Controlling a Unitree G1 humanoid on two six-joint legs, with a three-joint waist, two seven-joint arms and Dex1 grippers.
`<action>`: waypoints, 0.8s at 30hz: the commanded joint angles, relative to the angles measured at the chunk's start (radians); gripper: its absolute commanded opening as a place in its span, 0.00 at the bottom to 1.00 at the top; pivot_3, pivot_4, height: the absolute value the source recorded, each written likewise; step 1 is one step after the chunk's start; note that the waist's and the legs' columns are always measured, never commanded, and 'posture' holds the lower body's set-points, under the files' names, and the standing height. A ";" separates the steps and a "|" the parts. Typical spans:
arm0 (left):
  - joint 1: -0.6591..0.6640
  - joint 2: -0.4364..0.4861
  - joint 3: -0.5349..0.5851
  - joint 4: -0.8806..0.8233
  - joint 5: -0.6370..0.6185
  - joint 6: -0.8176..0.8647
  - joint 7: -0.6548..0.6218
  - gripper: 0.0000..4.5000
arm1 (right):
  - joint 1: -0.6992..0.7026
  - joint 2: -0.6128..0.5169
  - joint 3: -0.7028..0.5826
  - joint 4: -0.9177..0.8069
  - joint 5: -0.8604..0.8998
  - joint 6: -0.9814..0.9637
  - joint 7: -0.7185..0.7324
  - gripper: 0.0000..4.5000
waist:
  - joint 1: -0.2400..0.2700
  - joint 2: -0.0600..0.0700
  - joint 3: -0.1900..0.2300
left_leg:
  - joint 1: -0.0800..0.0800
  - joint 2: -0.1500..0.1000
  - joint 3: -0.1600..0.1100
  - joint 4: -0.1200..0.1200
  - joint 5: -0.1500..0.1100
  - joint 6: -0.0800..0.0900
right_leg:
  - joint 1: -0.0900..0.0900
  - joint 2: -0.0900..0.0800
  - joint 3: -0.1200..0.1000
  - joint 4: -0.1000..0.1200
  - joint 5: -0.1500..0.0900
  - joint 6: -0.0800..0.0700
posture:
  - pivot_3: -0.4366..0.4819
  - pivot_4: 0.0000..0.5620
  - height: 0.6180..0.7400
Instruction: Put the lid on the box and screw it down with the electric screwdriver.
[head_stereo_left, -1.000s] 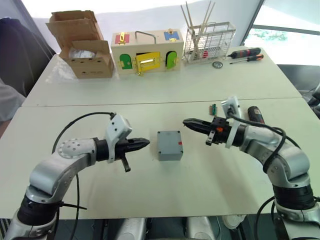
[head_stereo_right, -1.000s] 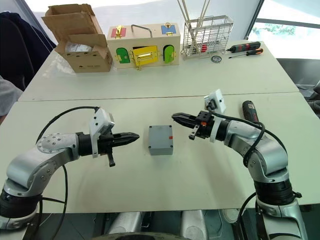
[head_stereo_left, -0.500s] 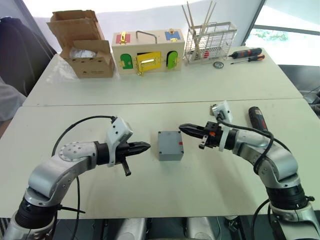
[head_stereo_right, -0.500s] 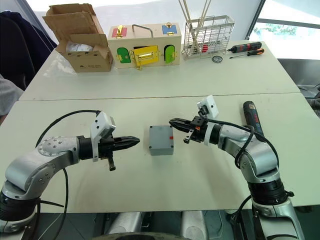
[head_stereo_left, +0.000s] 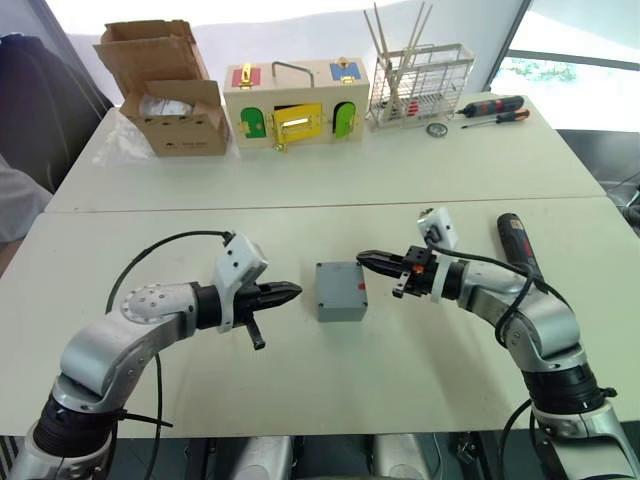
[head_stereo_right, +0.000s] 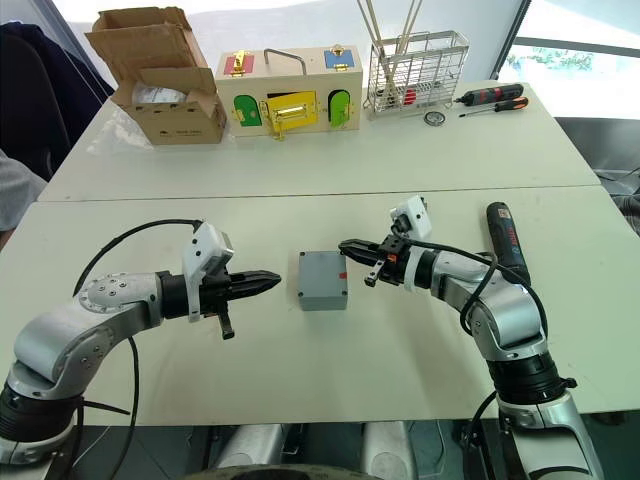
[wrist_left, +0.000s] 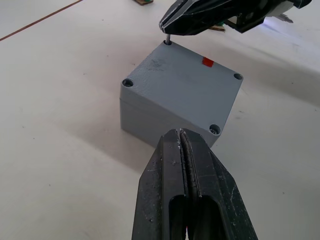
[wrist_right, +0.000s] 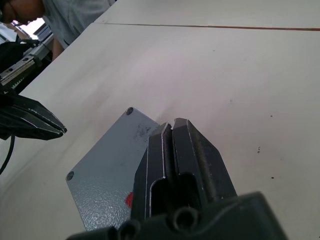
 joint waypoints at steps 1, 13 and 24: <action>-0.010 0.000 -0.004 -0.022 0.005 -0.020 0.004 0.00 | -0.023 0.011 -0.003 -0.006 -0.009 -0.026 0.001 0.00 | 0.000 0.000 0.000 | 0.000 0.000 0.000 0.000 0.000 0.000 | 0.000 0.000 0.000 0.000 0.000 0.000 | 0.48 0.27 1.00; -0.025 0.005 0.018 -0.005 -0.009 -0.025 0.001 0.00 | -0.017 -0.027 0.017 -0.018 -0.052 -0.033 0.042 0.40 | 0.000 0.000 0.000 | 0.000 0.000 0.000 0.000 0.000 0.000 | 0.000 0.000 0.000 0.000 0.000 0.000 | 0.48 0.27 1.00; -0.136 -0.098 -0.043 -0.012 -0.083 -0.038 -0.043 0.00 | -0.110 -0.337 -0.327 -0.046 0.137 0.281 0.066 0.99 | 0.022 0.000 0.000 | 0.000 0.000 0.001 0.000 0.000 0.000 | 0.000 0.000 0.000 -0.001 0.000 0.000 | 0.48 0.27 1.00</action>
